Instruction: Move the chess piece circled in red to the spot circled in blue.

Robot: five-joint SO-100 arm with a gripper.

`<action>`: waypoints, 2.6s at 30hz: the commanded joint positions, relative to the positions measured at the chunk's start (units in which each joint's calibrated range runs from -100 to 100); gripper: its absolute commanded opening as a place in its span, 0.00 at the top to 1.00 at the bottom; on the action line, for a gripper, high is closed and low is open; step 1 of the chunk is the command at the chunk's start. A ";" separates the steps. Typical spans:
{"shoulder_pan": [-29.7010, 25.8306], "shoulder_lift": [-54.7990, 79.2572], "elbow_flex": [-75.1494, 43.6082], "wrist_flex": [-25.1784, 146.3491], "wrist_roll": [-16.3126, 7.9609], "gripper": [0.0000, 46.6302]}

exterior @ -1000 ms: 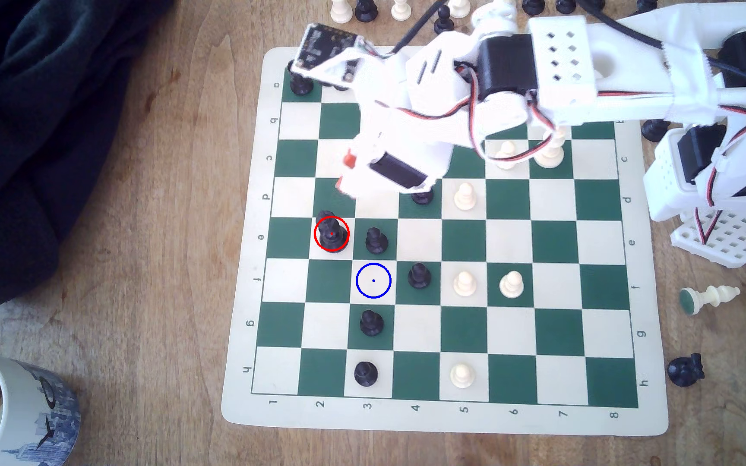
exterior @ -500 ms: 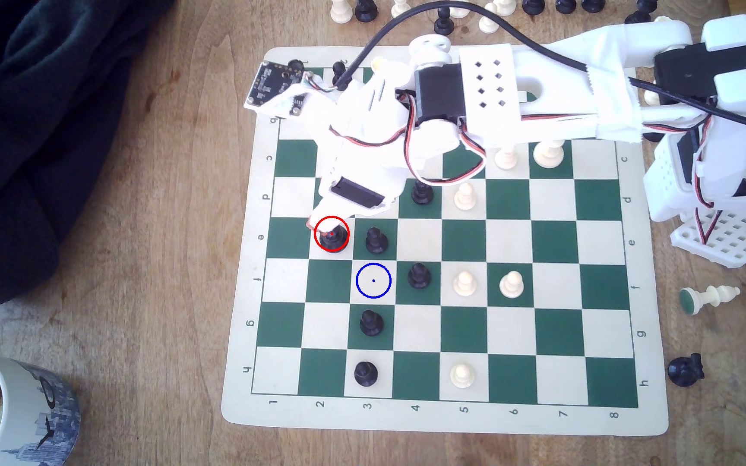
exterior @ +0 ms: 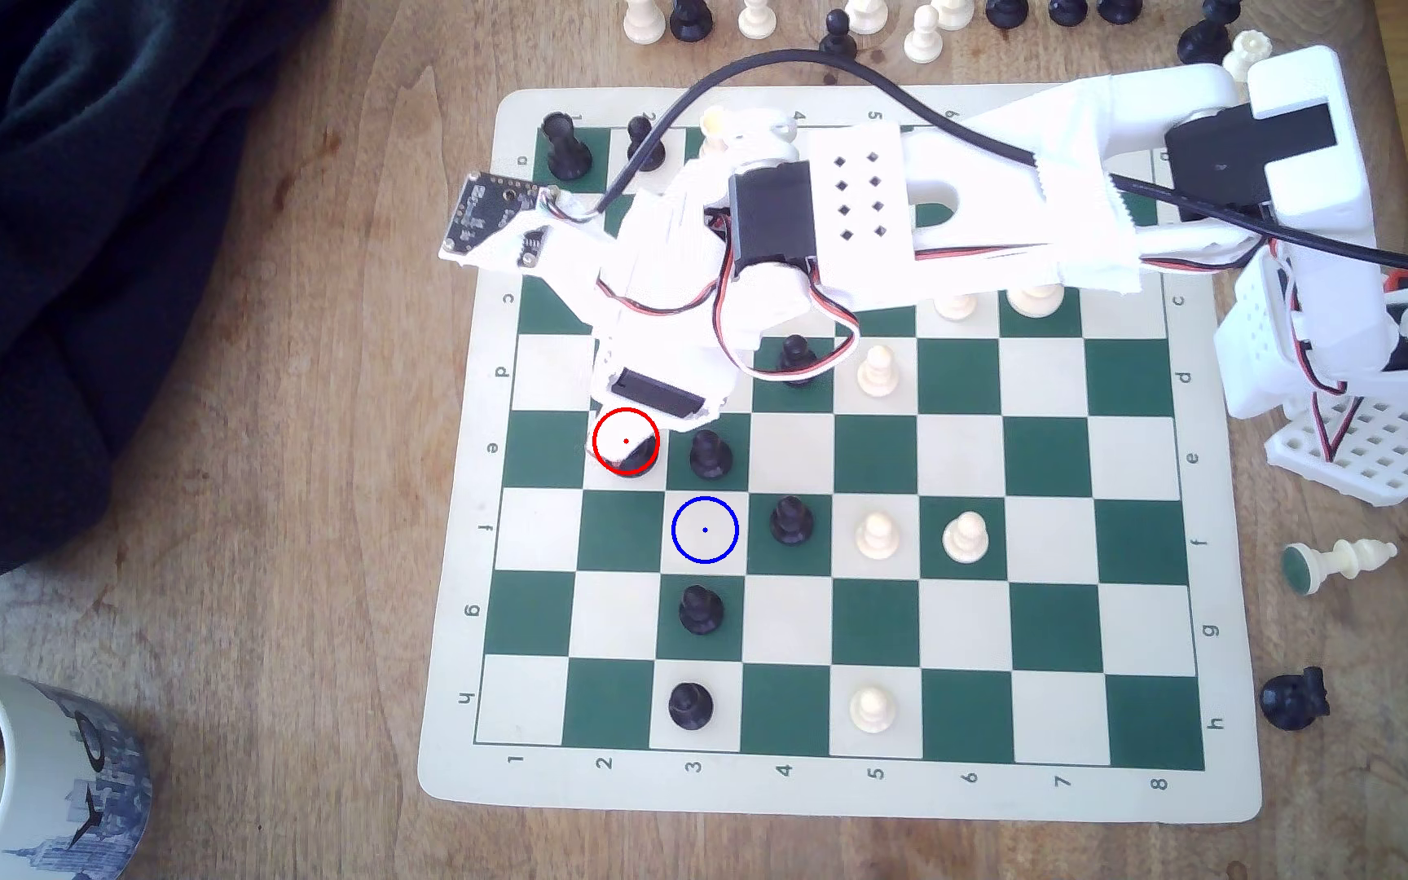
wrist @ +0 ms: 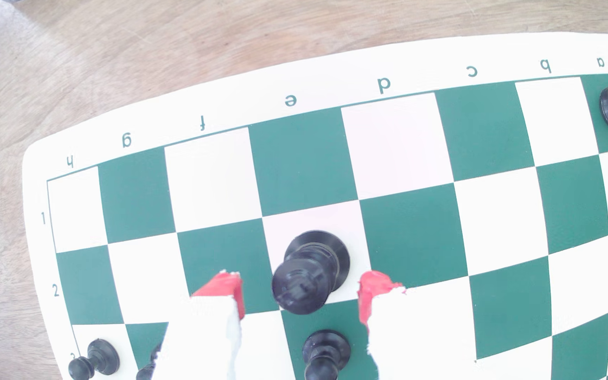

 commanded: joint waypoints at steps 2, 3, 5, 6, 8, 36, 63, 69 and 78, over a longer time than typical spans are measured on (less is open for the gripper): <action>0.32 -1.16 -3.80 0.13 0.20 0.63; 0.16 -0.99 -3.80 0.13 0.20 0.63; -0.07 -0.74 -3.80 0.13 0.20 0.64; -0.39 -0.40 -3.98 0.05 0.20 0.64; -0.54 -0.14 -4.17 0.05 0.20 0.64; -2.11 1.90 -6.43 -2.08 -0.24 0.78; -6.57 -12.03 -6.61 3.98 0.78 0.98; -9.15 -14.06 0.10 4.55 1.66 0.98; -9.85 -14.91 9.71 2.01 1.76 0.99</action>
